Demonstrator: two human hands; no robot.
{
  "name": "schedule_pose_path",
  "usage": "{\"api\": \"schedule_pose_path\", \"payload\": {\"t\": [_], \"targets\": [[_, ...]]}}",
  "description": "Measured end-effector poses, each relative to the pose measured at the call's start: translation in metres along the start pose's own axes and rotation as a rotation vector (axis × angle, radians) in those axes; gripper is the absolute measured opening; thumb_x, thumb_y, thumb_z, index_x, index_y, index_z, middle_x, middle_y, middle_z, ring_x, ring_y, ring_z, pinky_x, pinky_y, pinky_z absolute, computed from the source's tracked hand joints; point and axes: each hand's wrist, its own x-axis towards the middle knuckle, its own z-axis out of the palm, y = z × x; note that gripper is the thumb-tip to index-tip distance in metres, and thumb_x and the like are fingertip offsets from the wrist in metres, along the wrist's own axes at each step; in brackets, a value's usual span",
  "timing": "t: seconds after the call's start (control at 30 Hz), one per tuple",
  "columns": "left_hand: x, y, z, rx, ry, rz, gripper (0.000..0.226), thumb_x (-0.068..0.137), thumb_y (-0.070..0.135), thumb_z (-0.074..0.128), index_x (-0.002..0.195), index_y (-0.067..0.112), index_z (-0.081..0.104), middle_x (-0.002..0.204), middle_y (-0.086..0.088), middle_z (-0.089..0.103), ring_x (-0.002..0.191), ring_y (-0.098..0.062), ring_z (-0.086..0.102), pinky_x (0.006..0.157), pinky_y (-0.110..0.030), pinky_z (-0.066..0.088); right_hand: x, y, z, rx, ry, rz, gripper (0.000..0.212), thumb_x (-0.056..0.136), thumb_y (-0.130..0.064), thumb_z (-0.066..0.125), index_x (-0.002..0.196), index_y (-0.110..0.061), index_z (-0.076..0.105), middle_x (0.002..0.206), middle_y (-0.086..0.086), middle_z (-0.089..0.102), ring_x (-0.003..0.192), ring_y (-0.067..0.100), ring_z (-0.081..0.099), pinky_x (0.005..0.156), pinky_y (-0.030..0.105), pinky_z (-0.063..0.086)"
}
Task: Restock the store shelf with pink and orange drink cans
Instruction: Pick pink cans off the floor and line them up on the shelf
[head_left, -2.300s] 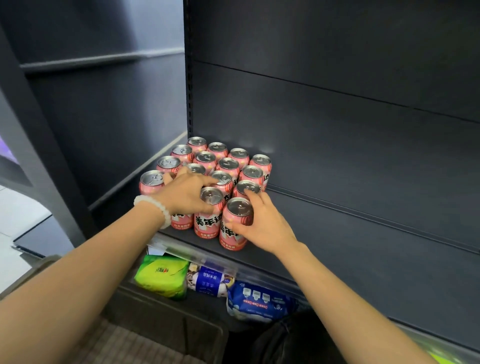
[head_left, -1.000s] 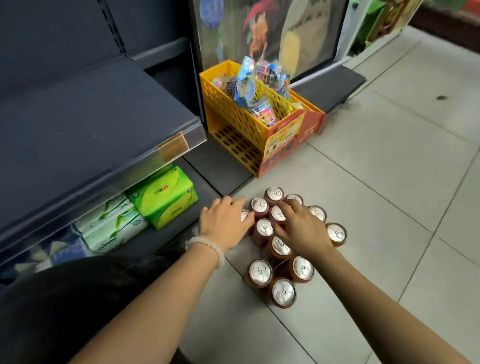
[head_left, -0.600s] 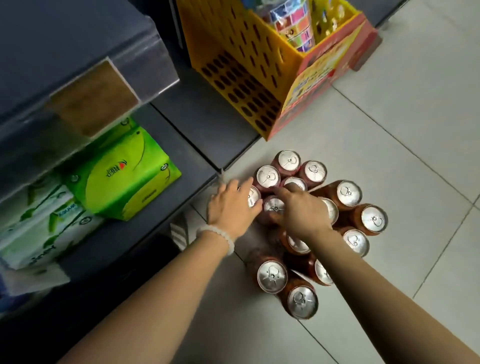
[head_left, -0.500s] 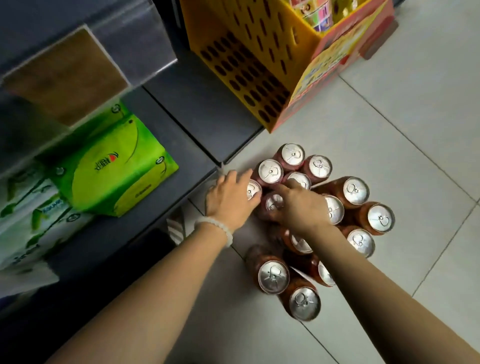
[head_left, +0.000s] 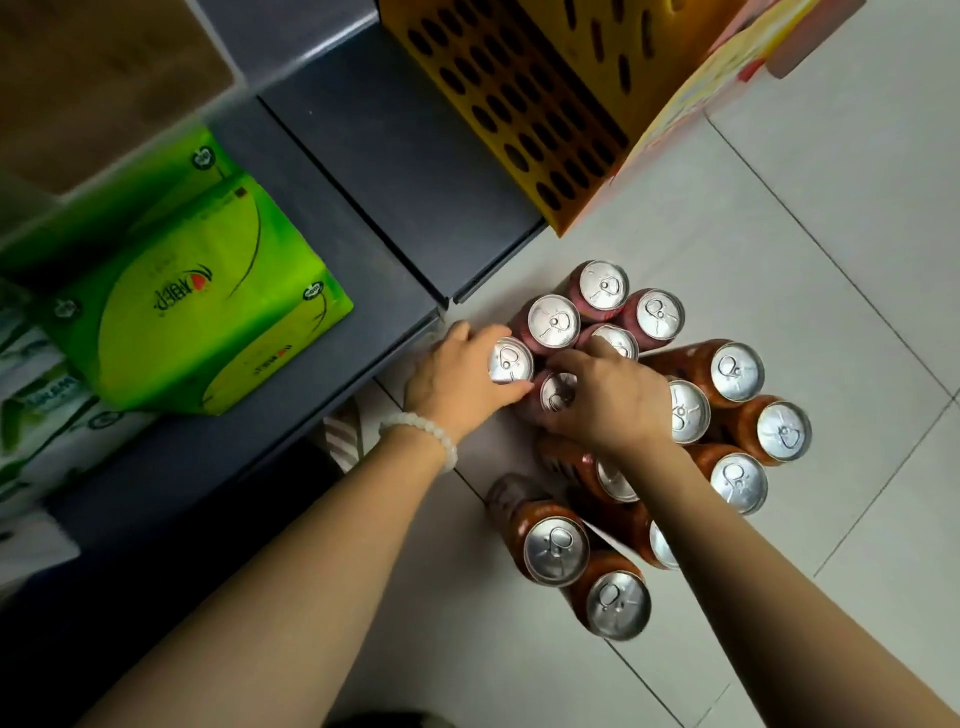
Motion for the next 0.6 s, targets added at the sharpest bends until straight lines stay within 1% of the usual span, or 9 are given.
{"api": "schedule_pose_path", "payload": {"t": [0.07,0.13,0.2,0.33,0.4,0.5,0.6], "targets": [[-0.001,0.002,-0.001,0.075,0.037,0.007,0.063,0.072,0.053,0.069,0.129,0.035,0.048,0.124,-0.004,0.053,0.112,-0.030,0.054,0.084,-0.035,0.044,0.000,-0.001,0.000,-0.003,-0.006,-0.008,0.051,0.073,-0.061,0.063,0.116,-0.034,0.060,0.114,0.000,0.057,0.097,0.027,0.061,0.064,0.030,0.040],[-0.002,0.002,-0.001,0.095,0.041,0.003,0.065,0.071,0.054,0.069,0.129,0.035,0.048,0.123,-0.004,0.054,0.112,-0.031,0.054,0.083,-0.035,0.044,-0.001,-0.001,-0.001,-0.007,-0.011,-0.023,0.053,0.072,-0.060,0.065,0.118,-0.034,0.059,0.116,-0.001,0.058,0.101,0.026,0.060,0.068,0.031,0.044],[-0.003,0.000,-0.001,0.109,0.046,0.003,0.063,0.069,0.053,0.070,0.125,0.035,0.049,0.119,-0.005,0.055,0.110,-0.032,0.055,0.079,-0.035,0.043,0.000,-0.001,-0.001,-0.003,-0.030,-0.032,0.056,0.071,-0.058,0.066,0.121,-0.033,0.058,0.118,-0.002,0.058,0.104,0.025,0.059,0.072,0.032,0.046],[-0.010,-0.002,0.000,0.085,0.085,0.000,0.055,0.068,0.050,0.071,0.116,0.031,0.054,0.110,-0.007,0.059,0.101,-0.033,0.058,0.072,-0.033,0.042,-0.001,-0.001,0.002,0.042,0.006,-0.012,0.052,0.070,-0.059,0.065,0.113,-0.032,0.061,0.110,-0.002,0.061,0.100,0.024,0.061,0.070,0.032,0.048],[-0.019,-0.002,-0.001,0.093,0.084,-0.010,0.054,0.067,0.049,0.071,0.114,0.030,0.054,0.107,-0.008,0.059,0.098,-0.034,0.059,0.070,-0.033,0.041,-0.002,-0.002,0.000,0.071,-0.002,-0.015,0.050,0.068,-0.056,0.068,0.111,-0.031,0.062,0.107,-0.003,0.064,0.098,0.024,0.061,0.069,0.031,0.048],[-0.044,-0.005,-0.005,0.144,0.055,-0.008,0.054,0.065,0.050,0.071,0.112,0.030,0.052,0.105,-0.007,0.057,0.097,-0.034,0.060,0.071,-0.033,0.044,-0.007,-0.006,-0.008,0.137,-0.040,-0.028,0.049,0.064,-0.048,0.074,0.110,-0.031,0.065,0.102,-0.001,0.068,0.094,0.023,0.063,0.069,0.033,0.052],[-0.067,-0.004,-0.016,0.219,0.011,0.070,0.055,0.064,0.051,0.071,0.111,0.031,0.051,0.106,-0.006,0.058,0.098,-0.032,0.061,0.073,-0.033,0.046,-0.021,-0.012,-0.016,0.178,-0.004,-0.073,0.049,0.065,-0.040,0.076,0.112,-0.028,0.066,0.103,0.002,0.068,0.093,0.024,0.063,0.070,0.033,0.052]]}}
